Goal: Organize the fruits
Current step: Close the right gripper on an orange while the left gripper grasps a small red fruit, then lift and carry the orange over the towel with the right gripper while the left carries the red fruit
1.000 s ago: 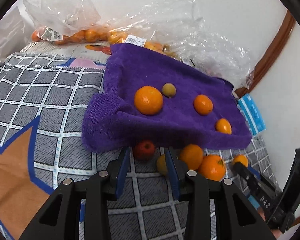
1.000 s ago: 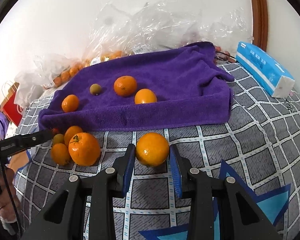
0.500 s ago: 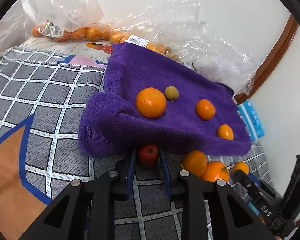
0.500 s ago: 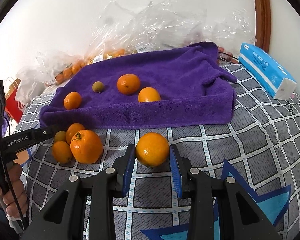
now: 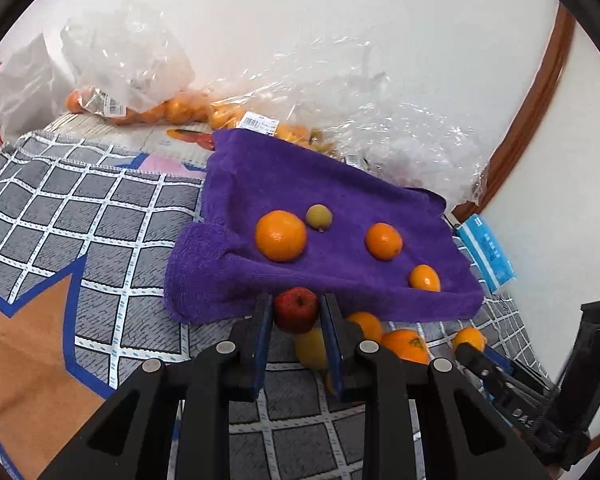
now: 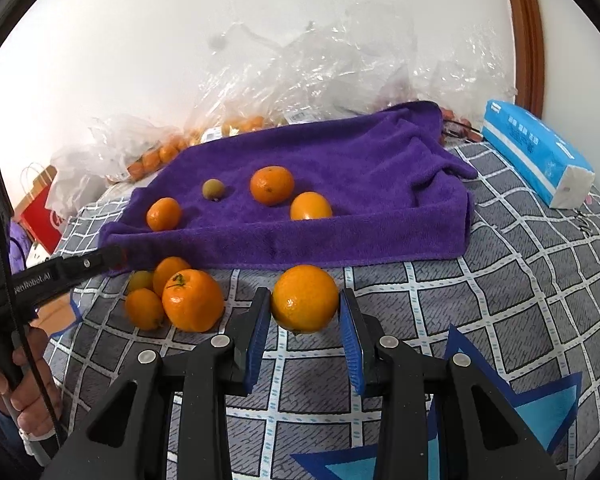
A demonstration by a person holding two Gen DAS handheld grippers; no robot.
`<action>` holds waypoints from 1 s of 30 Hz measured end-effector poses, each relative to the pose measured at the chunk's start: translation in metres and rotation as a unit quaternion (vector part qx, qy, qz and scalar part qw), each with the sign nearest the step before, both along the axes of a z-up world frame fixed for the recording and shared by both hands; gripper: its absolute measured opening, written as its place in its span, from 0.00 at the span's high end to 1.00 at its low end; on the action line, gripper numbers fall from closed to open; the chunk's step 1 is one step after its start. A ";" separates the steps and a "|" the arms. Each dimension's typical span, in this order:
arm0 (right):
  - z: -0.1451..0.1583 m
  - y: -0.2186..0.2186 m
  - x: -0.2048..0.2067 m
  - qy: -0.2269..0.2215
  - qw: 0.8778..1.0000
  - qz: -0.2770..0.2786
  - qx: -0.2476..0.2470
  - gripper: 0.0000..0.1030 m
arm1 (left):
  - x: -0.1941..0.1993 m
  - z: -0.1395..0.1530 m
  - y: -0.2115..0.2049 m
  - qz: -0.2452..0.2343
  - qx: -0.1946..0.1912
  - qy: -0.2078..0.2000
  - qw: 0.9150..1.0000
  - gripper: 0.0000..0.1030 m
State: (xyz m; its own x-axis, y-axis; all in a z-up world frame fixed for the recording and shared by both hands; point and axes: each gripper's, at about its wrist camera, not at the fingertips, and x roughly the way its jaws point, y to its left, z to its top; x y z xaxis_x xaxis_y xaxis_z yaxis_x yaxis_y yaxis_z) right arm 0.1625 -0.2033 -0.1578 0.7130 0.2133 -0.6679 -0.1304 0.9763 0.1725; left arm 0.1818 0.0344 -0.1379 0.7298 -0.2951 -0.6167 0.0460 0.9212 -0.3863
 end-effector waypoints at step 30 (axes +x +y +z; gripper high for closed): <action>0.058 0.023 0.082 -0.064 0.998 -0.024 -0.011 0.67 | 0.056 0.038 0.017 0.026 -0.007 -0.014 1.000 0.77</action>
State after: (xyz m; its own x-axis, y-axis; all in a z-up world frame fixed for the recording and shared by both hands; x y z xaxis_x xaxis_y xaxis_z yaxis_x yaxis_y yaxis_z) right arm 0.2450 -0.1805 -0.0997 0.8024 0.1620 -0.5743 -0.1021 0.9855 0.1353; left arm 0.2376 0.0515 -0.1002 0.7608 -0.2658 -0.5920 0.0099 0.9169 -0.3990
